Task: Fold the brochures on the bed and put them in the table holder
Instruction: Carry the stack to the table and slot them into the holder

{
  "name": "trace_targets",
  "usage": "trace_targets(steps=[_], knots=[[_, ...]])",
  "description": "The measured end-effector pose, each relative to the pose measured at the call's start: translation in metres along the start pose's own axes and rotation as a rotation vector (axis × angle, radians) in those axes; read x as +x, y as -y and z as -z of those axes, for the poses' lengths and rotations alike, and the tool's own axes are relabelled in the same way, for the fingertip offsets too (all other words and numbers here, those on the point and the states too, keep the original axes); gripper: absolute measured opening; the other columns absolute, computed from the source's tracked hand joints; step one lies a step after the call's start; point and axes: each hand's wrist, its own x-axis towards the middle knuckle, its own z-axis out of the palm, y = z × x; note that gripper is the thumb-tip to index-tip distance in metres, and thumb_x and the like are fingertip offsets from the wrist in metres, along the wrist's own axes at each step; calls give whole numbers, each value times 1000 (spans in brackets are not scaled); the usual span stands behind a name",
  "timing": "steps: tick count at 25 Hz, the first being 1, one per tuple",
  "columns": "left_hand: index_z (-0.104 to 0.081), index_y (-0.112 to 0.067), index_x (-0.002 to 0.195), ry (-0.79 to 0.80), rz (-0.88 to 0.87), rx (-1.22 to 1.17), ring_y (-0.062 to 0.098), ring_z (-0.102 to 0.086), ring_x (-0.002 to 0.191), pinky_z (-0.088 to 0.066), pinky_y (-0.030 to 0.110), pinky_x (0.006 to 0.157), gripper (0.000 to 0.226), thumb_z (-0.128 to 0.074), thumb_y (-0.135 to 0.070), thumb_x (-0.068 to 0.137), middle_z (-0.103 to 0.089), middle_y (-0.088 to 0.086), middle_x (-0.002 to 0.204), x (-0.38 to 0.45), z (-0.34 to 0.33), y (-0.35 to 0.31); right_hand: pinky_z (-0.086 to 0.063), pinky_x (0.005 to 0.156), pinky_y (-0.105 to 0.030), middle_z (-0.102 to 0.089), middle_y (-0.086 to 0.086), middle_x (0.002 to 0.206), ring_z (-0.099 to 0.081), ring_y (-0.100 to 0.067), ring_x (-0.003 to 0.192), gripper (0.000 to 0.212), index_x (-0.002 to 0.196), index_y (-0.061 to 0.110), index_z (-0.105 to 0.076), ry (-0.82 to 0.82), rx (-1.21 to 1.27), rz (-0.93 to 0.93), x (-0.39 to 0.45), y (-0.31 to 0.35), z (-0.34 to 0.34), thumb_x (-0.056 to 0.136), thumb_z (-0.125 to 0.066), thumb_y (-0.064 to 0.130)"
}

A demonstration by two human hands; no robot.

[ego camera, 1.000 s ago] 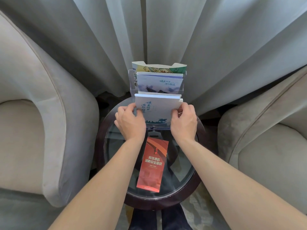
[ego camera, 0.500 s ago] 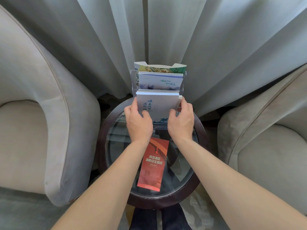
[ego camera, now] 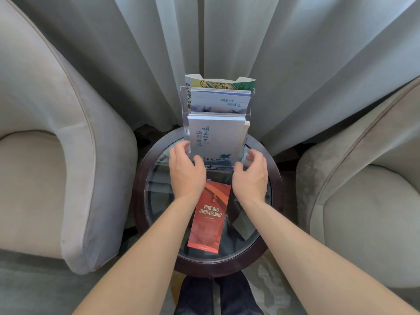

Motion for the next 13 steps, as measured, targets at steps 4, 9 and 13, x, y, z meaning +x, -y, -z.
trace_targets(steps=[4,9,13], knots=[[-60,-23,113,159,51,126,17,-57,110,-49,37,94,20,-54,-19,94,-58,-6,112,-24,0,45,-43,92,-32,-58,-2,132,-57,-22,117,45,135,17,-51,224,-185,-237,-18,-37,-6,91,-60,22],[-49,-14,137,435,248,292,28,-47,127,-40,43,106,47,-57,-25,92,-52,9,136,-59,-19,91,-47,89,-32,-62,-7,123,-59,-26,110,42,127,13,-53,465,-220,-343,-51,-67,-27,85,-61,18],[-41,-8,142,436,176,318,31,-37,129,-26,35,106,57,-59,-19,89,-45,13,139,-78,-31,103,-49,94,-44,-62,-7,117,-60,-28,106,43,125,14,-54,416,-159,-358,-62,-72,-38,82,-59,14]])
